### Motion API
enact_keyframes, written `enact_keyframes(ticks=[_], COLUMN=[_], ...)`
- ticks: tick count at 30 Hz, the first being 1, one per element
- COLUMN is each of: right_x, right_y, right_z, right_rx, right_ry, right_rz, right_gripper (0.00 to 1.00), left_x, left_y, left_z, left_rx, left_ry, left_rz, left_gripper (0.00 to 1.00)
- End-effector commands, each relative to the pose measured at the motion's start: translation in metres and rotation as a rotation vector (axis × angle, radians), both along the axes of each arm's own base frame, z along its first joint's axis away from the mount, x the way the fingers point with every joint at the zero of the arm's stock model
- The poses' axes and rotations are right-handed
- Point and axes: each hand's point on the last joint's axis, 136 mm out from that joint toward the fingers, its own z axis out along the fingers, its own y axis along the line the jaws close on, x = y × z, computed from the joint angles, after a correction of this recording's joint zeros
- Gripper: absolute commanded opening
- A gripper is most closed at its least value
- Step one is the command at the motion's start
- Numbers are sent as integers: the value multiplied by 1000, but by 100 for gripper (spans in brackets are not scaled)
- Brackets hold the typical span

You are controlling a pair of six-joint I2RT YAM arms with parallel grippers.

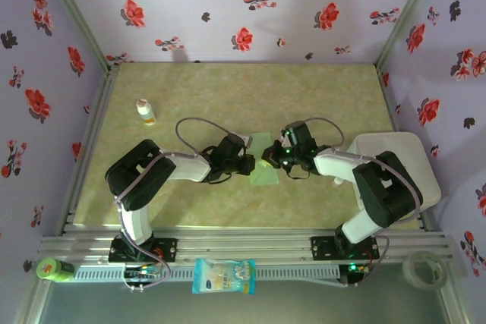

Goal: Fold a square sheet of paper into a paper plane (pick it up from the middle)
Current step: Fold the triangle a second time at the center of the table.

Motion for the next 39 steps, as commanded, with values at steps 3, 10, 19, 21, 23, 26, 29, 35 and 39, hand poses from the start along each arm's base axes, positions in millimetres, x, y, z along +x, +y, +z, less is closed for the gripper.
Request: enact_keyframes(ticks=[3,10,19,21,23,26,29,35,39], right_x=[4,-4,22,27,29,25,13,7,22], right_y=[-10,-22,-22,-22,-18,-19,-33,-38,-30], right_z=[-27,-58,6,2,-4,-21,-47,-59,-27], right_rx=[-45,-71,-49,-17,4,-9,-85,-92,-19], right_ry=[44,121,-3,17,31,69,112,136,51], right_rz=[-24,-73,-34,-52,-53,-52,-65,-96,-114], right_gripper=[0,0,0,0,0,0,0,0,1], left_x=[-14,-15,-8,-9,-10,-9,-9,-13,-12], left_y=[27,29,33,33,35,35,36,37,36], left_z=[-39,-45,-38,-38,-39,-39,-42,-43,-42], left_rx=[129,118,151,171,171,171,188,211,218], left_ry=[88,105,82,86,89,102,112,118,116], left_rz=[14,32,33,18,25,27,22,-14,-25], left_gripper=[1,1,1,1,1,1,1,1,1])
